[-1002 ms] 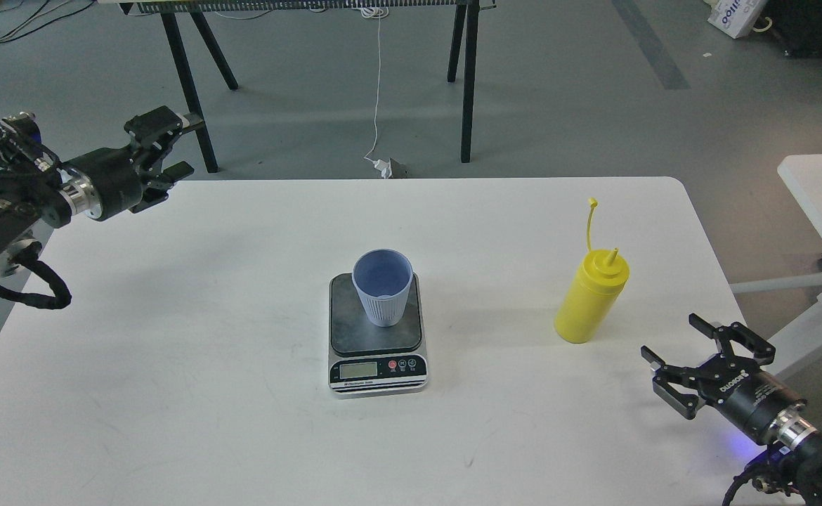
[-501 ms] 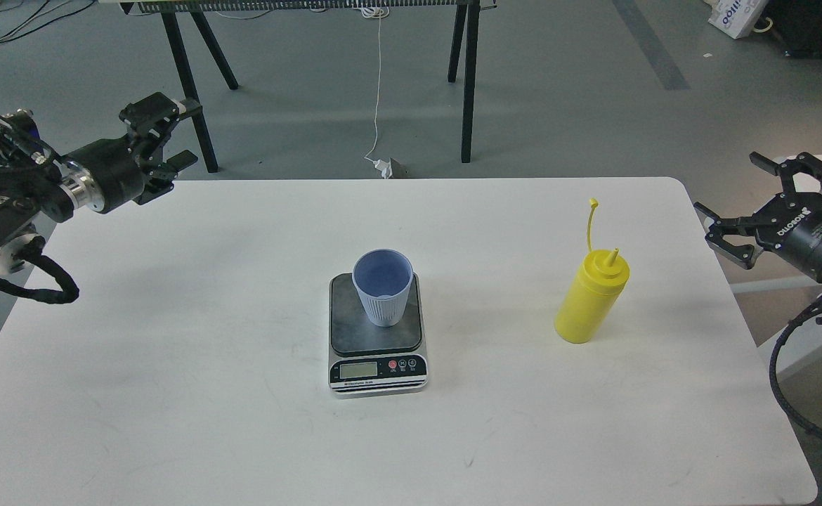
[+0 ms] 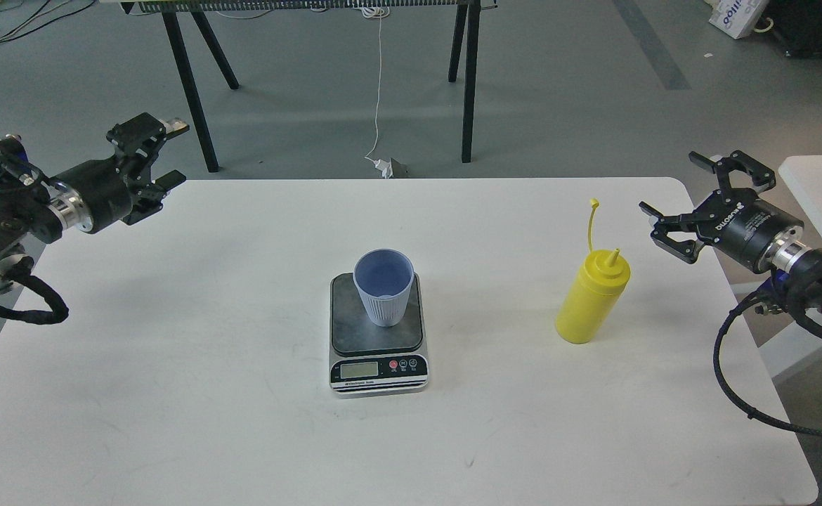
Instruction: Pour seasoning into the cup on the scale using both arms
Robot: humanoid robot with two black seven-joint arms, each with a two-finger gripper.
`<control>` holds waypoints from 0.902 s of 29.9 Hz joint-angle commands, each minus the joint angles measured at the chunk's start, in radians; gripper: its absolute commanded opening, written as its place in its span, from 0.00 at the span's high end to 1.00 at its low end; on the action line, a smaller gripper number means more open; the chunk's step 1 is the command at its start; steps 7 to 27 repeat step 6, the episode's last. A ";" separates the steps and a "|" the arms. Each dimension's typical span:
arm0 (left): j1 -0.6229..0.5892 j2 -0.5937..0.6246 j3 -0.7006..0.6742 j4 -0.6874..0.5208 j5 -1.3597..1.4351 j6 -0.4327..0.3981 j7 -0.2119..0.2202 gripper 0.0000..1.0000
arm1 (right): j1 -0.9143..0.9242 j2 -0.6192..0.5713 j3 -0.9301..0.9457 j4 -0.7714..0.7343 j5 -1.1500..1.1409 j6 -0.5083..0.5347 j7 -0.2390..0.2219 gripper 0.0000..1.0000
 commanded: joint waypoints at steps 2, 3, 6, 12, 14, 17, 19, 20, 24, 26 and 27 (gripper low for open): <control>0.000 0.008 0.000 0.001 -0.016 0.000 0.000 0.01 | 0.042 0.002 -0.034 -0.020 -0.001 0.000 0.000 0.04; 0.000 0.009 0.000 0.001 -0.016 0.000 0.000 0.01 | 0.052 0.002 -0.045 -0.023 -0.002 0.000 0.000 0.04; 0.000 0.013 -0.010 0.001 -0.024 0.000 0.000 0.01 | 0.081 0.014 -0.080 -0.034 -0.016 0.000 0.000 0.04; 0.000 0.013 -0.010 0.001 -0.024 0.000 0.000 0.01 | 0.081 0.014 -0.080 -0.034 -0.016 0.000 0.000 0.04; 0.000 0.013 -0.010 0.001 -0.024 0.000 0.000 0.01 | 0.081 0.014 -0.080 -0.034 -0.016 0.000 0.000 0.04; 0.000 0.013 -0.010 0.001 -0.024 0.000 0.000 0.01 | 0.081 0.014 -0.080 -0.034 -0.016 0.000 0.000 0.04; 0.000 0.013 -0.010 0.001 -0.024 0.000 0.000 0.01 | 0.081 0.014 -0.080 -0.034 -0.016 0.000 0.000 0.04; 0.000 0.013 -0.010 0.001 -0.024 0.000 0.000 0.01 | 0.081 0.014 -0.080 -0.034 -0.016 0.000 0.000 0.04; 0.000 0.013 -0.010 0.001 -0.024 0.000 0.000 0.01 | 0.081 0.014 -0.080 -0.034 -0.016 0.000 0.000 0.04; 0.000 0.013 -0.010 0.001 -0.024 0.000 0.000 0.01 | 0.081 0.014 -0.080 -0.034 -0.016 0.000 0.000 0.04; 0.000 0.013 -0.010 0.001 -0.024 0.000 0.000 0.01 | 0.081 0.014 -0.080 -0.034 -0.016 0.000 0.000 0.04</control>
